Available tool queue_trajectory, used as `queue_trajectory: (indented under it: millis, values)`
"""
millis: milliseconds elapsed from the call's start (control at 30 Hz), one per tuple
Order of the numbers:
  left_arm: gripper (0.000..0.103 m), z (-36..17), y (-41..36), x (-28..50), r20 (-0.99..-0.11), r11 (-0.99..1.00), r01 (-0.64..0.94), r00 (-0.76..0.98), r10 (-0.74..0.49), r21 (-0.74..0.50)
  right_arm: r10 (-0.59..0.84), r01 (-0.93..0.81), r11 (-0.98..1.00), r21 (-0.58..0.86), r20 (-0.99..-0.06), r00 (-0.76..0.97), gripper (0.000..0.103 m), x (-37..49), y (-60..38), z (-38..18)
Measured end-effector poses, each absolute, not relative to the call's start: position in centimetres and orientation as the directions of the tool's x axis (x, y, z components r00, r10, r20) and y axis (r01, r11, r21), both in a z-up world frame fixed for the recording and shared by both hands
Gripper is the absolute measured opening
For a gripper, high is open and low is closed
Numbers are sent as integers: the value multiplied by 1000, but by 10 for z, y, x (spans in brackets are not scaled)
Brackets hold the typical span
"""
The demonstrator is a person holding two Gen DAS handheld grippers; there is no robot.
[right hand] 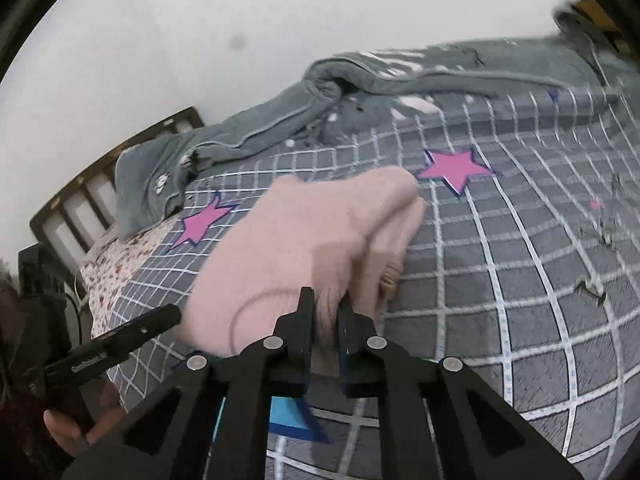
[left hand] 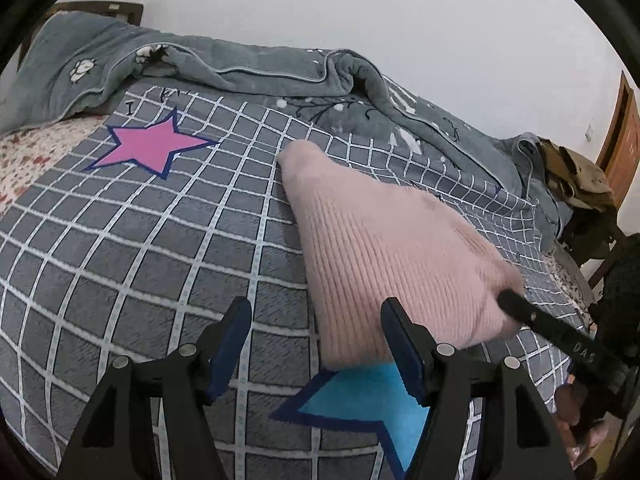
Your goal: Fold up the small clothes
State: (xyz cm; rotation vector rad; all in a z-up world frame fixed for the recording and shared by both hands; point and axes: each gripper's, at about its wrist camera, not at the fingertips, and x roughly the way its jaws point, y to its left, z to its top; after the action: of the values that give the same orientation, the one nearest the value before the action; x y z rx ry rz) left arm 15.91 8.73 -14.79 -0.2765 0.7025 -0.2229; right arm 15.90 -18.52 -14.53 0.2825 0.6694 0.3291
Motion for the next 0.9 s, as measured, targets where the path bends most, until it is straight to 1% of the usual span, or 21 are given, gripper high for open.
queue_trajectory:
  millis: [67,167,200,233,267,300,333,367,400,500,567,600,633,667,700,733,767,833,900]
  values:
    - [65,-146,86,162,-602,946,110,748,-280,-304,382,-187,909,374,-563,733,6,156,-193,-157]
    - [65,-145,88,167,-595,940,112,749,-293,-322,375,-200,919,340,-596,710,6,155,-194,-166]
    - [65,-144,91,170,-591,935,112,748,-303,-337,377,-206,919,335,-598,707,8,155,-194,-164]
    - [65,-145,93,172,-589,932,110,748,-307,-346,385,-217,916,336,-595,705,13,157,-193,-159]
    - [65,-144,94,173,-586,929,106,749,-309,-355,393,-224,913,341,-588,707,14,158,-194,-155]
    - [65,-145,96,175,-584,926,101,750,-310,-363,403,-234,908,347,-572,715,23,162,-195,-148]
    - [65,-145,97,177,-582,925,97,751,-311,-368,404,-238,907,347,-560,723,39,167,-195,-141]
    - [65,-145,98,179,-581,924,94,753,-309,-370,403,-239,907,346,-553,729,46,170,-195,-137]
    - [65,-144,98,182,-582,928,89,756,-300,-363,397,-235,909,344,-543,740,51,178,-194,-132]
    - [65,-143,96,189,-586,939,80,763,-273,-333,370,-209,920,331,-558,743,51,201,-190,-128]
    - [65,-142,94,195,-590,941,82,760,-272,-328,332,-167,935,313,-606,723,51,223,-185,-135]
    - [65,-142,94,197,-590,942,83,761,-270,-325,316,-149,941,303,-635,706,45,232,-182,-139]
    - [65,-142,93,199,-587,942,86,762,-272,-324,310,-143,944,296,-660,684,30,241,-178,-145]
    - [65,-141,92,201,-585,943,89,764,-272,-322,315,-151,944,294,-661,681,24,243,-176,-147]
    - [65,-140,92,203,-582,944,92,767,-271,-318,300,-170,951,257,-648,700,20,240,-171,-146]
    - [65,-140,91,204,-579,944,95,769,-271,-316,291,-185,955,230,-636,715,17,237,-169,-144]
    - [65,-139,90,206,-576,944,99,770,-273,-314,295,-210,955,209,-610,735,17,231,-169,-139]
    - [65,-139,90,209,-570,941,110,771,-285,-321,351,-213,931,298,-557,753,16,225,-188,-136]
    - [66,-138,88,215,-566,936,129,766,-305,-329,340,-164,929,332,-590,732,16,232,-200,-147]
